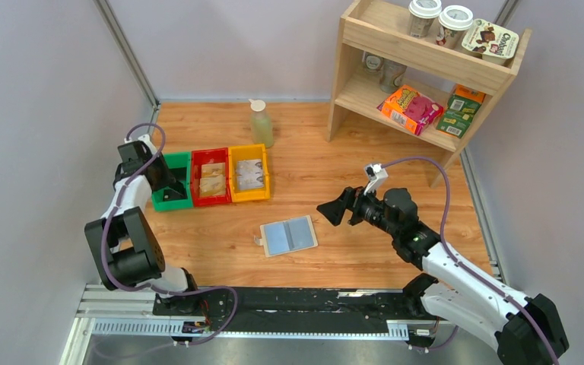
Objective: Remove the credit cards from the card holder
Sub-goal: Place the credit card in the storage box, then remove the credit card from the card holder.
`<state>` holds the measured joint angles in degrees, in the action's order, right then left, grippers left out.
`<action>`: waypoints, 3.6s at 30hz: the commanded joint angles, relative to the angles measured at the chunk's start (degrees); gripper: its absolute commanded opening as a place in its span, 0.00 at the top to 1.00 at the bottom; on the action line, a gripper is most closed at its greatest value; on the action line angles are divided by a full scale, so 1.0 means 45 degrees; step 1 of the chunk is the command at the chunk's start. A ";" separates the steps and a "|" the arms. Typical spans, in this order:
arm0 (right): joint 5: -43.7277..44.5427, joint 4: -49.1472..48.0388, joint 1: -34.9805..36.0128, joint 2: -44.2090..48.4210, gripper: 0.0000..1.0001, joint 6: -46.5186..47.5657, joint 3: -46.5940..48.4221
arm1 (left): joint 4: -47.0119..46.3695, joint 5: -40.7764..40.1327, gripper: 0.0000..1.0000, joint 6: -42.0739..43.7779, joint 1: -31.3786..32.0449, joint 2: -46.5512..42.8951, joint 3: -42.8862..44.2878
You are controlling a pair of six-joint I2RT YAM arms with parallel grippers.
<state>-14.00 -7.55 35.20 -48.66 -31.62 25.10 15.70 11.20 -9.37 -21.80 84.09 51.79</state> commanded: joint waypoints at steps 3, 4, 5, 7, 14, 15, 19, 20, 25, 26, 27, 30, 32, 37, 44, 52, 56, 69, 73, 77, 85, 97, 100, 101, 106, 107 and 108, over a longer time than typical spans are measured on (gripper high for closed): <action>0.0220 -0.0061 0.0029 0.0287 0.00 0.0385 0.0105 | -0.0014 -0.1492 0.48 0.0304 -0.0038 -0.1146 0.0229; 0.0240 0.0037 0.0029 0.0306 0.00 0.0385 0.0125 | 0.0064 -0.1512 0.47 0.0285 -0.0057 -0.1226 0.0268; 0.0279 0.0154 0.0029 0.0326 0.00 0.0405 0.0163 | 0.0200 -0.1551 0.34 0.0246 -0.0057 -0.1439 0.0307; 0.0376 0.0446 0.0029 0.0307 0.00 0.0424 0.0280 | 0.0415 -0.1610 0.32 0.0109 -0.0038 -0.1868 0.0385; 0.1060 0.2359 0.0049 -0.0200 0.04 0.0581 0.1314 | 0.2327 -0.2079 0.26 -0.1392 0.1031 -0.4076 0.0990; 0.1080 0.2536 0.0068 -0.0375 0.05 0.0522 0.1490 | 0.2853 -0.2021 0.26 -0.1705 0.1597 -0.4620 0.1068; 0.1061 0.2985 0.0302 -0.1507 0.15 0.0268 0.2057 | 0.3580 -0.1786 0.26 -0.3246 0.3918 -0.6477 0.0428; 0.1041 0.3122 0.0399 -0.1819 0.18 0.0268 0.2252 | 0.3677 -0.1863 0.26 -0.3579 0.4391 -0.7099 0.0251; 0.1235 0.4410 0.1238 -0.4006 0.34 0.0288 0.3677 | 0.3522 -0.1573 0.26 -0.5863 0.7962 -0.8219 -0.1368; 0.1391 0.4741 0.1472 -0.4493 0.36 0.0326 0.3969 | 0.3367 -0.1494 0.25 -0.6100 0.8376 -0.8219 -0.1507; 0.1547 0.5015 0.1726 -0.4962 0.39 0.0327 0.4204 | 0.3288 -0.1532 0.26 -0.6528 0.9347 -0.8161 -0.1818; 0.2132 0.5758 0.2429 -0.6271 0.43 0.0307 0.5024 | 0.2743 -0.2368 0.26 -0.7136 1.1227 -0.7500 -0.2328; 0.2679 0.6344 0.2879 -0.6994 0.45 0.0288 0.5513 | 0.2372 -0.2818 0.26 -0.7391 1.2342 -0.6856 -0.2602; 0.3072 0.6989 0.3349 -0.8460 0.50 0.0093 0.6374 | 0.1511 -0.3172 0.28 -0.7976 1.3691 -0.5487 -0.3226; 0.3053 0.7303 0.3584 -0.9731 0.52 0.0073 0.6882 | 0.1140 -0.3291 0.32 -0.8288 1.4044 -0.4392 -0.3831; 0.2779 0.7127 0.3662 -1.0162 0.55 0.0170 0.6980 | -0.0090 -0.2899 0.44 -0.9479 1.4298 -0.3980 -0.5043; 0.2681 0.7127 0.3681 -1.0202 0.58 0.0209 0.7019 | -0.0365 -0.3016 0.48 -0.9871 1.4454 -0.3922 -0.5375; 0.5103 0.8280 0.4267 -0.9556 0.48 0.0346 0.7839 | -0.0638 -0.3134 0.68 -1.0262 1.4767 -0.3590 -0.5513; 0.5122 0.8221 0.4307 -0.9946 0.51 0.0327 0.7840 | -0.0658 -0.3153 0.69 -1.0262 1.4787 -0.3512 -0.5454; 0.5161 0.8143 0.4306 -1.0318 0.51 0.0229 0.7742 | -0.0658 -0.3153 0.69 -1.0282 1.4845 -0.3453 -0.5454; 0.4421 0.7753 0.4306 -1.0533 0.52 0.0209 0.7625 | -0.0755 -0.3095 0.70 -1.0262 1.4923 -0.3298 -0.5376; 0.5139 0.8220 0.4287 -1.0475 0.54 0.0054 0.7703 | -0.0814 -0.3095 0.71 -1.0321 1.5060 -0.3199 -0.5278; 0.5493 0.8338 0.4306 -1.0377 0.51 -0.0005 0.7703 | -0.0814 -0.3153 0.71 -1.0340 1.5060 -0.3258 -0.5317; 0.5532 0.8358 0.4287 -1.0338 0.51 -0.0044 0.7703 | -0.0795 -0.3153 0.72 -1.0321 1.5079 -0.3277 -0.5317; 0.5456 0.8417 0.4287 -1.0572 0.51 0.0014 0.7781 | -0.0795 -0.3114 0.72 -1.0341 1.5099 -0.3199 -0.5259; 0.5339 0.8378 0.4287 -1.0611 0.51 0.0014 0.7781 | -0.0795 -0.3134 0.72 -1.0321 1.5099 -0.3161 -0.5240; 0.5260 0.8339 0.4306 -1.0708 0.51 -0.0005 0.7762 | -0.0795 -0.3114 0.72 -1.0321 1.5099 -0.3141 -0.5259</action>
<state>8.97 30.28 54.30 -96.18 -31.14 58.59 12.62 -2.63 -55.24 45.67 69.34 26.83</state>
